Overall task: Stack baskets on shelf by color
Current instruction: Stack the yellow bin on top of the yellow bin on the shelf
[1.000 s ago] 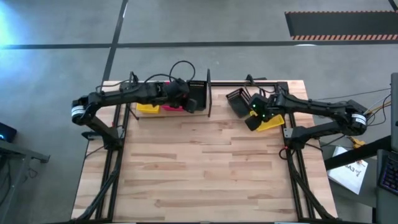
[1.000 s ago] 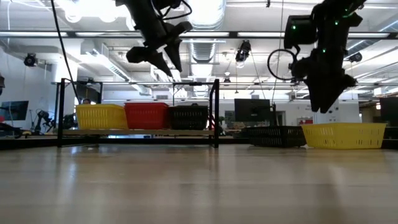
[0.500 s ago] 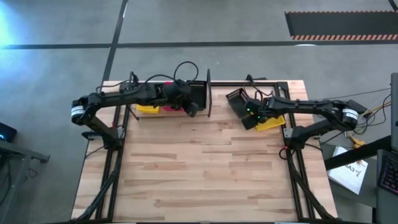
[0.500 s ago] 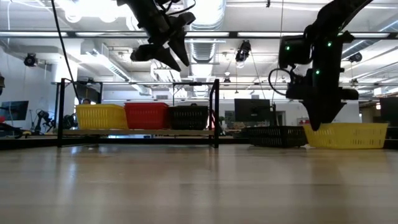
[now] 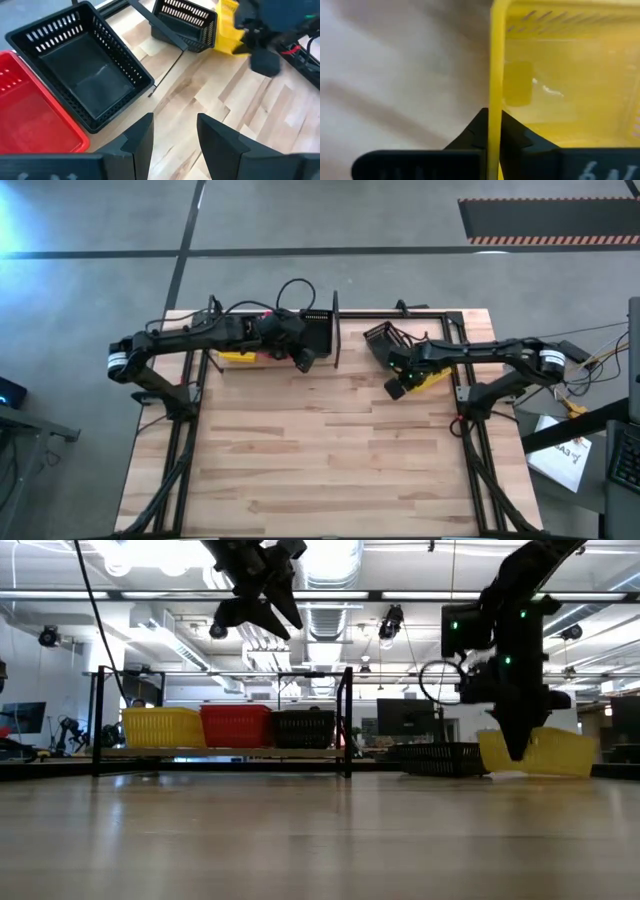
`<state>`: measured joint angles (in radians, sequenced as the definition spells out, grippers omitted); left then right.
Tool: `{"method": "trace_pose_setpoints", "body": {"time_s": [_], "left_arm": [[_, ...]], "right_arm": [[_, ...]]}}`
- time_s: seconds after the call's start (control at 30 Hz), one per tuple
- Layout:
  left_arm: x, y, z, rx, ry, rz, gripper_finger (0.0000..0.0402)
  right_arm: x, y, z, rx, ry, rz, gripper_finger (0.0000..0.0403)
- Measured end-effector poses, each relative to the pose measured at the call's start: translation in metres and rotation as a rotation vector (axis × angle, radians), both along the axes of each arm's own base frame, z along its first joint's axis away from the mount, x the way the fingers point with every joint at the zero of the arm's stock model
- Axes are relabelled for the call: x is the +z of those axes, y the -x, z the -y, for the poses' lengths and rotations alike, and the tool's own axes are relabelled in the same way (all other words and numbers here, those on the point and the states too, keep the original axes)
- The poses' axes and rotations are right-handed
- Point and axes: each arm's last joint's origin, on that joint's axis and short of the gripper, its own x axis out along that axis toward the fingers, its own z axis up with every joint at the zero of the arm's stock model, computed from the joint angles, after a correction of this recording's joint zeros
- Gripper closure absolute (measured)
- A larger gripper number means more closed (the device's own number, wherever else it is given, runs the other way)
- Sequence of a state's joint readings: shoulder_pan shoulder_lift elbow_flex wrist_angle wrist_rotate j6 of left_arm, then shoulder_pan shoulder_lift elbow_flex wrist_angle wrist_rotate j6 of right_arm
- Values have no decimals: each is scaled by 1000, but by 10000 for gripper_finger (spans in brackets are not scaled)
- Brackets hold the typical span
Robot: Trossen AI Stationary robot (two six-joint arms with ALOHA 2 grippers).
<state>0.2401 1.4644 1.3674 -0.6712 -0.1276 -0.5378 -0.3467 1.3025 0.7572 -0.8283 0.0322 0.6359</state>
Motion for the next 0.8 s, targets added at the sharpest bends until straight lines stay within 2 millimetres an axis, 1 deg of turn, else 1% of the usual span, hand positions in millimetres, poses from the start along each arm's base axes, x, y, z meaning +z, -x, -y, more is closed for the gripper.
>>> {"method": "trace_pose_setpoints", "body": {"time_s": [0.1, 0.2, 0.37, 0.47, 0.53, 0.6, 0.67, 0.8], "left_arm": [[1, 1, 0, -12, -17, -2, 267], [2, 1, 0, -41, -44, -13, 267], [2, 1, 0, -75, -75, -26, 267], [2, 2, 1, -92, -85, -34, 267], [2, 4, 2, -105, -79, -44, 267], [4, 8, 3, -137, -79, -61, 267], [6, 12, 7, -198, -99, -79, 267], [14, 21, 18, -375, -142, -75, 267]], "right_arm": [[13, -7, -14, 50, -24, 69, 392], [25, -13, -29, 148, -64, 137, 392], [41, -29, -52, 368, -122, 303, 394], [48, -44, -63, 514, -163, 423, 394], [55, -54, -70, 618, -155, 483, 394], [67, -65, -76, 734, -119, 533, 394], [84, -75, -81, 865, -89, 599, 394], [117, -90, -88, 1130, -12, 734, 394]]}}
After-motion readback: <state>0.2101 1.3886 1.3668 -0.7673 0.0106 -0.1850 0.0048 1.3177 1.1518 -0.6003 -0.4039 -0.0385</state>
